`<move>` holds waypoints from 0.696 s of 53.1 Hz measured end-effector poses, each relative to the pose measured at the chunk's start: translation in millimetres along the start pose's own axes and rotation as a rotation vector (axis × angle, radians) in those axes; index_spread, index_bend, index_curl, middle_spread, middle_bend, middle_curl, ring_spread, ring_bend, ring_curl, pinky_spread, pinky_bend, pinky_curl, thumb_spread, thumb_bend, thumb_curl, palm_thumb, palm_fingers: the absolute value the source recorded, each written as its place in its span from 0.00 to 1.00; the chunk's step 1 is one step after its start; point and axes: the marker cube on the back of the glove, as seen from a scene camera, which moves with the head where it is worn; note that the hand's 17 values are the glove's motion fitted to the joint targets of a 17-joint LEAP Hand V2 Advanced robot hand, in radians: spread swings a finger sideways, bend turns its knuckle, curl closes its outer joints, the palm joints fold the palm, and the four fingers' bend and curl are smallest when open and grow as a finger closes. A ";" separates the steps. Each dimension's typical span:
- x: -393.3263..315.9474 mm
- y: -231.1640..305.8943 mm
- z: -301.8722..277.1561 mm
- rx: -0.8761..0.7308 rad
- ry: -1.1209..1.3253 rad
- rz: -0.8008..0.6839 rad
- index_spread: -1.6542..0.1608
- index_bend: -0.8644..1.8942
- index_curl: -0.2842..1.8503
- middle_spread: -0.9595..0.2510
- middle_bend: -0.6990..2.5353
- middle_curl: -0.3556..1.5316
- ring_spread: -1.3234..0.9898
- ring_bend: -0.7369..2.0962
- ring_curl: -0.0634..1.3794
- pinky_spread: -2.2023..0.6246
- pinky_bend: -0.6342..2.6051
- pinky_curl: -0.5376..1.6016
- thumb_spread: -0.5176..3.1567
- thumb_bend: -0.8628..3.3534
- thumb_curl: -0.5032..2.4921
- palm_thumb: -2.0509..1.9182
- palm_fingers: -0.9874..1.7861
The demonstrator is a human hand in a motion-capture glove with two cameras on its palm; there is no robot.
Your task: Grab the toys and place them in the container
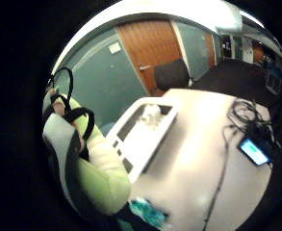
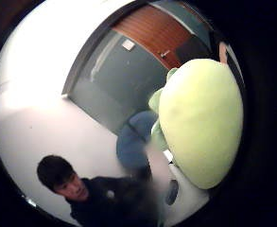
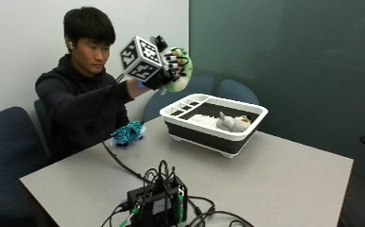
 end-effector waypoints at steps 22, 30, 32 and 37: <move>-3.2 0.5 120.5 -0.623 0.070 0.036 0.78 0.45 0.29 0.71 0.35 0.56 0.50 0.51 0.43 0.73 0.54 0.53 0.38 0.21 0.43 0.59 0.14; 1.0 47.7 65.3 -0.799 0.126 0.018 0.80 0.37 0.27 0.78 0.28 0.50 0.54 0.39 0.33 0.76 0.47 0.48 0.43 0.20 0.39 0.58 0.22; 3.4 67.4 49.7 -0.861 0.156 0.018 0.80 0.36 0.27 0.79 0.27 0.49 0.54 0.38 0.32 0.77 0.46 0.47 0.44 0.20 0.38 0.58 0.24; 12.3 124.0 18.4 -0.951 0.227 0.010 0.80 0.35 0.26 0.80 0.26 0.46 0.55 0.36 0.30 0.78 0.44 0.46 0.45 0.20 0.36 0.57 0.26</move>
